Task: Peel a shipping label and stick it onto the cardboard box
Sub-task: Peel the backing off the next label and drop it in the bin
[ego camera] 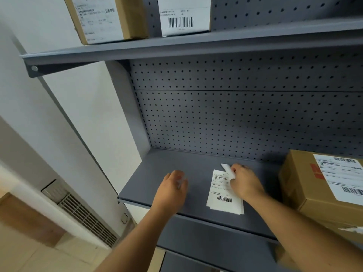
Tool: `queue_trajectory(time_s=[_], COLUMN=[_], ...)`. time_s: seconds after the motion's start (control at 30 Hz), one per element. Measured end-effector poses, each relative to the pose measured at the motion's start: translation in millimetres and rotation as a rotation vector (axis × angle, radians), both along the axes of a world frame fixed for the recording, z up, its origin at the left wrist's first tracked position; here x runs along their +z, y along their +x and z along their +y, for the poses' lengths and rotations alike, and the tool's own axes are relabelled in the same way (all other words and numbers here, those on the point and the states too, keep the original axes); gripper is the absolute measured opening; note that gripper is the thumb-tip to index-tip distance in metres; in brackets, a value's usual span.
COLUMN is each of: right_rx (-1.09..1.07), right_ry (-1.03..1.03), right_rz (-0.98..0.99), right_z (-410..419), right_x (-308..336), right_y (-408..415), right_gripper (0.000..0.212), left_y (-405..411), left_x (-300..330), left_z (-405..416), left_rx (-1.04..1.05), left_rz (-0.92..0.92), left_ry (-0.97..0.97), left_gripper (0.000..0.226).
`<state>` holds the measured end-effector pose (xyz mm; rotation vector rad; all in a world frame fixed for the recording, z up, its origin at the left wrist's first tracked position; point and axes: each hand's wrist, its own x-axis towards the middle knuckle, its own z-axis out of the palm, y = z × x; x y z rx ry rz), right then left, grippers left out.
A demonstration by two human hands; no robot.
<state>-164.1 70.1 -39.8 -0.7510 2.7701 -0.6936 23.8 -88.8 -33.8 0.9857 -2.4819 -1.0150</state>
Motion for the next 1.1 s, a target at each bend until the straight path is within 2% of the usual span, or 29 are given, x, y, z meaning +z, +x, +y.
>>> queue_trajectory(time_s=[0.17,0.23,0.4,0.5,0.63,0.77,0.83,0.97,1.03,1.1], right_rx=[-0.076,-0.092,-0.151,-0.130,-0.061,0.061,0.090,0.119,0.151,0.177], right_ry=[-0.131,-0.239,-0.495,-0.586,-0.679,-0.717,-0.724,-0.529,-0.475,-0.475], right_rz=[0.029,-0.026,-0.465,-0.683,-0.857,-0.987,-0.948,-0.517,-0.477,-0.518], right_z=[7.6,9.3,6.4,6.5,8.9,14.4,15.0,12.9,12.7,13.1], right_x=[9.4,17.2,33.6,37.2,41.6,48.0,53.2,57.5,56.3,53.1], right_y=[-2.1,0.8,22.2,32.5,38.4,41.7,47.1,55.6,55.8,57.5], right_gripper=[0.022,0.022,0.017,0.021,0.028,0.026,0.024,0.034,0.029,0.012], left_y=[-15.3,-23.3,-40.9,-45.2,-40.1,-30.1,-26.1,-19.8,-15.2,-10.9], left_x=[5.3,9.0,16.3,15.7,16.4,23.9,27.9,30.1,31.5,32.9], left_z=[8.9,14.4,33.4,38.8,40.2,39.5,38.5,35.4,36.4,39.0], left_rx=[-0.078,-0.126,-0.246,-0.283,-0.267,-0.247,-0.220,-0.144,-0.124,-0.081], left_rz=[0.026,0.043,0.126,0.176,0.235,0.287,0.310,0.339,0.344,0.362], left_ry=[0.007,0.019,0.105,0.207,0.309,0.341,0.322,0.377,0.414,0.426], left_gripper=[0.032,0.035,0.046,0.045,0.038,0.028,0.019,0.020,0.017,0.013])
